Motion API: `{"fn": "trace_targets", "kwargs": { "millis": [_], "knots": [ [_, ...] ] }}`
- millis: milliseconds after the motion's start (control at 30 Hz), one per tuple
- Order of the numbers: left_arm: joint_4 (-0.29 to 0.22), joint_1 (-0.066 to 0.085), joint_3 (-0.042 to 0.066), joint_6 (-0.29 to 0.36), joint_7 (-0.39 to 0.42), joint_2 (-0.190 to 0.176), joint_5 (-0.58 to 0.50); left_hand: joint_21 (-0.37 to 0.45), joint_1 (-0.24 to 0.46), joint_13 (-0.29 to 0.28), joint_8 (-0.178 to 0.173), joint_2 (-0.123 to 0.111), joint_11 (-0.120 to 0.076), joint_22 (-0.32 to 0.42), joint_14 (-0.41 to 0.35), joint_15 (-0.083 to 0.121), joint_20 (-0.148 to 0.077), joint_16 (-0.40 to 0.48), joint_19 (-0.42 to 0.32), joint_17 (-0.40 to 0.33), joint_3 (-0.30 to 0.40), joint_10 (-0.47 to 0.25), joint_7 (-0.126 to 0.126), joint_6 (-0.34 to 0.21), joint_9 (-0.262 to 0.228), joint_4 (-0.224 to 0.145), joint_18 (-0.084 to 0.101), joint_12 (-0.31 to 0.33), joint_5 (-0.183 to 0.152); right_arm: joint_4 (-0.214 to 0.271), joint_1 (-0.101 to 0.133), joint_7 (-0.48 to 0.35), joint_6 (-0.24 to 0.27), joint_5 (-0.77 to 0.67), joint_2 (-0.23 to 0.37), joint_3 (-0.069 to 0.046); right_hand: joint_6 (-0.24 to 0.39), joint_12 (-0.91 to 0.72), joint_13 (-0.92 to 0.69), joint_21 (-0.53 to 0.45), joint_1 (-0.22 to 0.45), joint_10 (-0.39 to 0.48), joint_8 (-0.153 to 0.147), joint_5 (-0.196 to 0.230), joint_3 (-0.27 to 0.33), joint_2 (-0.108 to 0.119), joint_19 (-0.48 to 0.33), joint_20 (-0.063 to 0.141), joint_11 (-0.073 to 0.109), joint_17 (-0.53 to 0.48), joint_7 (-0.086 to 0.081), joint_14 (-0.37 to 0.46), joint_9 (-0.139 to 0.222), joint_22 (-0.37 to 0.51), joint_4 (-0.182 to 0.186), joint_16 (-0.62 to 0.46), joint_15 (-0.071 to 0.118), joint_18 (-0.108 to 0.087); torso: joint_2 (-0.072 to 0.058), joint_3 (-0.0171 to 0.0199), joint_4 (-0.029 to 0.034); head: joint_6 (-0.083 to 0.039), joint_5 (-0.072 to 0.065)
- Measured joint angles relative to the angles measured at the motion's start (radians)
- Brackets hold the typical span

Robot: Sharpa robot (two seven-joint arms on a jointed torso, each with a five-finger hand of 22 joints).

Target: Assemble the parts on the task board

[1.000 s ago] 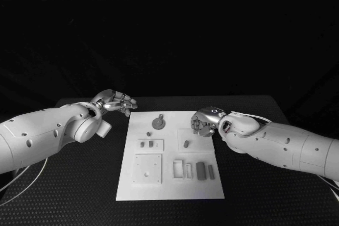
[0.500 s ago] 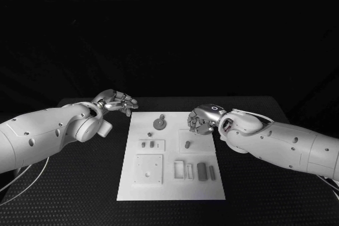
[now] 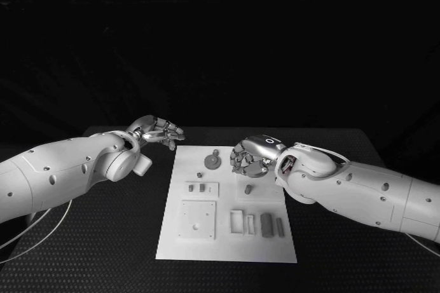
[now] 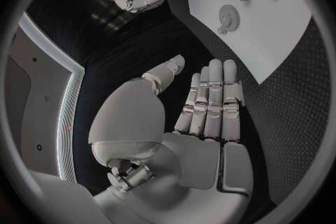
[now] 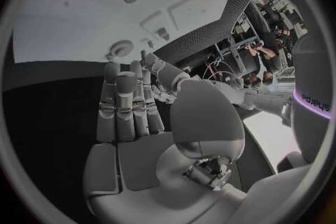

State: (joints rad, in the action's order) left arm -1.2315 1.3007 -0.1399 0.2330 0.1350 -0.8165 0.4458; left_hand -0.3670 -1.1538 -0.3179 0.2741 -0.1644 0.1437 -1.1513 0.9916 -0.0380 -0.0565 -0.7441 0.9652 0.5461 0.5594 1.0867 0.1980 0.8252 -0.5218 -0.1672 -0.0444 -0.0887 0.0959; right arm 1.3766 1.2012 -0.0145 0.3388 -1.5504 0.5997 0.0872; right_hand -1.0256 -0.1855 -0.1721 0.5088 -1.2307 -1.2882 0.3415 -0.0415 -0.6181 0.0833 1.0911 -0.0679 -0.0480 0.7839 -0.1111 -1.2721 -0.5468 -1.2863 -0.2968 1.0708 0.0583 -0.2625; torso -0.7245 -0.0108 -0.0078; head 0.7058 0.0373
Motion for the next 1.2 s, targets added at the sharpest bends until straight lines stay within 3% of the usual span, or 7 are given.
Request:
{"fn": "trace_targets", "kwargs": {
  "millis": [200, 500, 700, 800, 967, 1200],
  "knots": [
    [0.008, 0.0, 0.0, 0.002, 0.002, 0.004, -0.008, 0.0, 0.0, 0.0, 0.0, 0.0, -0.001, 0.0, 0.0, 0.0, 0.0, 0.0, 0.0, 0.001, 0.0, 0.001, 0.0, 0.0, 0.0, 0.0, 0.0, 0.0, 0.0, 0.013, 0.0, -0.005, -0.003, 0.002, -0.052, 0.002, 0.001, 0.0, -0.001, 0.0, 0.0, 0.0, 0.0, 0.0, 0.0, 0.0, 0.0, 0.0, 0.0, 0.0, -0.001, 0.0, -0.001, 0.0, 0.0, 0.0, -0.001, 0.0, 0.0, -0.0003, 0.0006, 0.001, 0.018],
    [0.015, 0.003, 0.0, 0.007, 0.006, 0.014, -0.016, 0.0, 0.0, 0.0, 0.0, 0.0, -0.002, 0.0, 0.0, 0.0, 0.0, 0.0, 0.0, 0.002, 0.0, 0.0, 0.0, 0.0, 0.0, 0.0, 0.0, 0.0, 0.0, 0.011, -0.019, -0.008, -0.008, -0.012, -0.111, 0.025, 0.001, 0.0, -0.002, 0.0, 0.0, 0.0, -0.001, 0.0, 0.0, 0.0, 0.0, 0.0, 0.0, 0.0, -0.001, 0.002, -0.002, -0.001, 0.0, 0.0, -0.001, 0.0, -0.001, -0.0009, 0.001, 0.008, 0.043],
    [0.019, 0.005, 0.0, 0.008, 0.007, 0.025, -0.019, 0.0, 0.0, 0.0, 0.0, 0.0, -0.003, -0.001, 0.0, 0.0, 0.0, 0.0, 0.0, 0.003, -0.002, 0.0, 0.0, 0.0, 0.001, 0.002, 0.0, 0.0, 0.0, -0.008, -0.052, -0.009, -0.011, -0.03, -0.148, 0.062, 0.001, 0.0, -0.003, 0.0, 0.0, 0.0, -0.002, 0.0, 0.0, 0.0, 0.0, 0.0, 0.0, 0.0, -0.001, 0.004, -0.002, -0.001, 0.0, 0.0, 0.001, 0.0, -0.001, -0.0009, 0.0016, 0.011, 0.051],
    [0.019, 0.005, 0.0, 0.008, 0.008, 0.027, -0.02, 0.0, 0.0, 0.0, 0.0, 0.0, -0.003, -0.001, 0.0, 0.0, 0.0, 0.0, 0.0, 0.002, -0.003, 0.0, 0.0, 0.0, 0.001, 0.003, 0.0, 0.0, 0.0, -0.017, -0.063, -0.009, -0.013, -0.039, -0.157, 0.072, 0.001, 0.001, -0.003, 0.0, 0.0, 0.0, -0.002, 0.0, 0.0, 0.0, 0.0, 0.0, 0.0, 0.0, -0.001, 0.004, -0.002, -0.002, 0.0, 0.0, 0.0, 0.0, -0.002, -0.0003, 0.0031, 0.015, 0.054],
    [0.021, 0.005, 0.0, 0.008, 0.008, 0.027, -0.021, 0.004, 0.0, 0.0, 0.0, 0.0, -0.003, -0.001, 0.0, 0.0, 0.0, 0.0, 0.0, 0.003, -0.003, 0.0, 0.0, 0.0, 0.001, 0.003, 0.0, 0.0, 0.0, -0.028, -0.077, -0.009, -0.015, -0.056, -0.168, 0.077, 0.001, 0.001, -0.005, 0.0, 0.0, 0.0, -0.003, 0.0, 0.0, 0.0, 0.0, 0.0, 0.0, 0.0, -0.001, 0.002, -0.004, -0.002, 0.0, 0.0, 0.002, 0.0, -0.003, 0.0011, 0.005, 0.022, 0.059],
    [0.021, 0.005, 0.0, 0.008, 0.008, 0.027, -0.022, 0.004, 0.0, 0.0, 0.004, 0.0, -0.003, -0.001, 0.0, 0.0, 0.0, 0.0, 0.0, 0.004, -0.003, 0.0, 0.0, 0.0, 0.001, 0.003, 0.0, 0.0, 0.0, -0.029, -0.079, -0.009, -0.021, -0.071, -0.169, 0.083, 0.001, 0.001, -0.005, 0.0, 0.0, 0.0, -0.003, 0.0, 0.0, 0.0, 0.0, 0.0, 0.0, 0.0, -0.001, 0.002, -0.004, -0.003, 0.0, 0.0, 0.002, 0.0, -0.003, 0.0016, 0.0046, 0.031, 0.065]
  ]
}}
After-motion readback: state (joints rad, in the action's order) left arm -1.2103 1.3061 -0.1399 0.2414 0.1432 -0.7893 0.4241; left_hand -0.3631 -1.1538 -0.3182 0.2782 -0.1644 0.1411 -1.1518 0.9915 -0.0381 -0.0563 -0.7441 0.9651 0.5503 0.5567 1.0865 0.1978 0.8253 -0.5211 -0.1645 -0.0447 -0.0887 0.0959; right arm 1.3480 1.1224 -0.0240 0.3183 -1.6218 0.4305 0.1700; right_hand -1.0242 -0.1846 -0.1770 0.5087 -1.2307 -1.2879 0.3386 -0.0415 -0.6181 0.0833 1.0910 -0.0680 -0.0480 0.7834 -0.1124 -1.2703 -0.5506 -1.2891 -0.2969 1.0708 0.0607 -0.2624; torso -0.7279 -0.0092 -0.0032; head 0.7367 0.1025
